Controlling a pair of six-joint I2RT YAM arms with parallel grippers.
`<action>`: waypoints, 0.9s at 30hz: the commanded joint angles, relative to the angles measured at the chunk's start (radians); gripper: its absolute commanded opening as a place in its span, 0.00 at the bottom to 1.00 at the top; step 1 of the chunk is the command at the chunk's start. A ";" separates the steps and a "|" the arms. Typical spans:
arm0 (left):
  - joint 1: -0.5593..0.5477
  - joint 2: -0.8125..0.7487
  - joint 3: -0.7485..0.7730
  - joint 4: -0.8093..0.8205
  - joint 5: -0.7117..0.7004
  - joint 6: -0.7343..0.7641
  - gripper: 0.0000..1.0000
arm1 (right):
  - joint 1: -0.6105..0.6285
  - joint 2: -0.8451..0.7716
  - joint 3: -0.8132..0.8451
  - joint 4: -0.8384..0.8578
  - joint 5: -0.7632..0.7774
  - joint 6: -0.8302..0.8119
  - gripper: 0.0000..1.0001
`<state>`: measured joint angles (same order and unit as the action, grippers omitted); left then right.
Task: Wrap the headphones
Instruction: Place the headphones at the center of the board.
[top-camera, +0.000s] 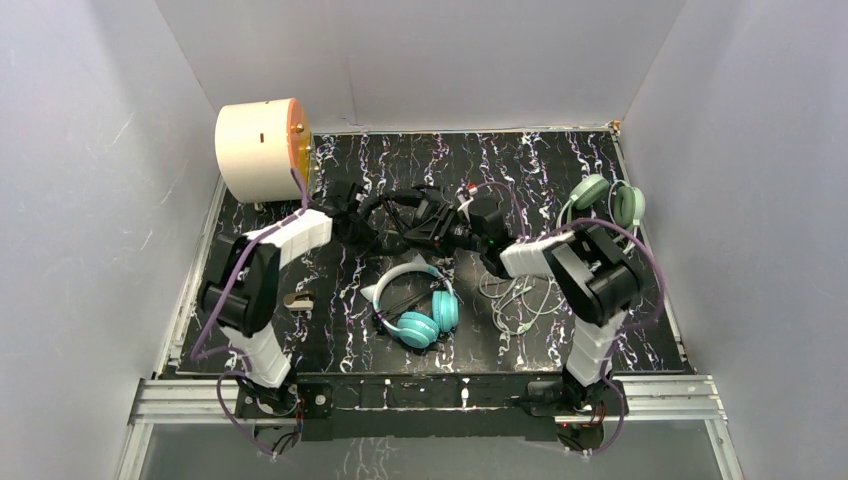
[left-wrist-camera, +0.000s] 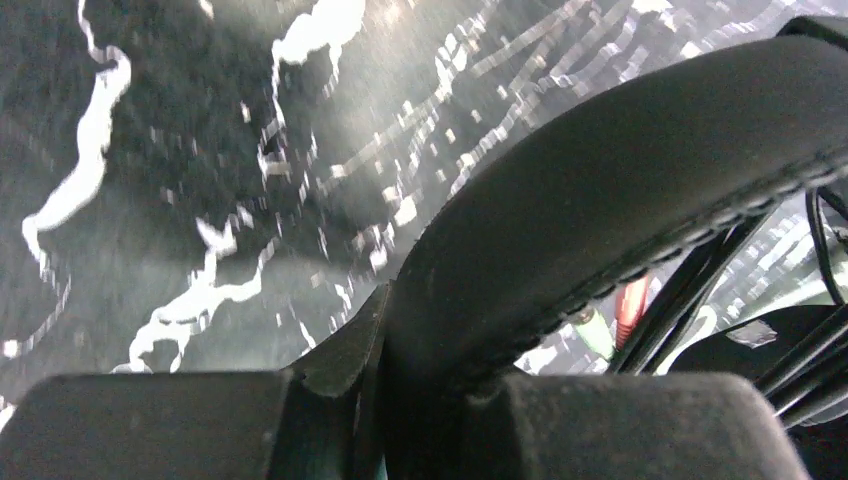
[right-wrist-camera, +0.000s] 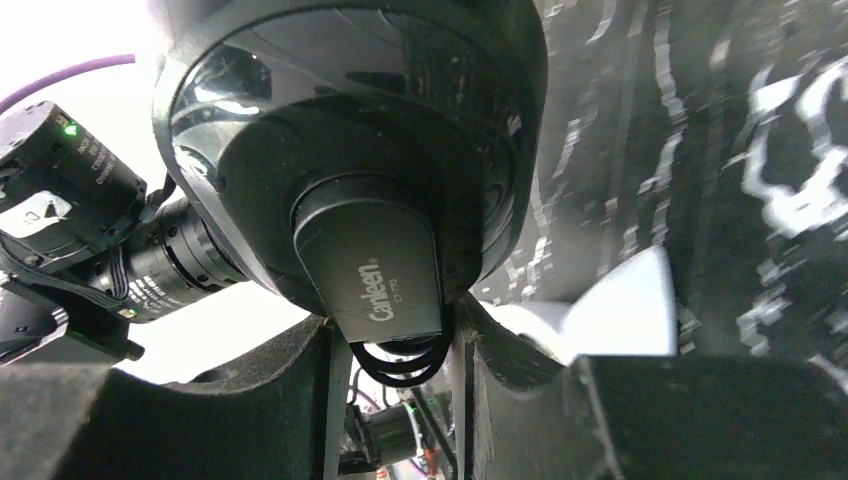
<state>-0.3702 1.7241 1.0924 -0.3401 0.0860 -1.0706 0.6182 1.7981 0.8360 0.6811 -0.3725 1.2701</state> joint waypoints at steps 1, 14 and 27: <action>0.008 0.125 0.021 0.037 -0.026 0.095 0.00 | -0.091 0.196 0.038 0.185 -0.037 -0.036 0.25; 0.004 0.215 0.014 0.019 -0.164 0.113 0.26 | -0.102 0.247 0.050 0.018 0.038 -0.100 0.58; 0.003 0.020 -0.027 -0.009 -0.249 0.208 0.85 | -0.149 0.083 0.055 -0.190 0.026 -0.224 0.98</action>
<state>-0.3771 1.8019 1.1065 -0.1993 -0.0288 -0.9470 0.4980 1.9594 0.8810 0.6689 -0.3656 1.1618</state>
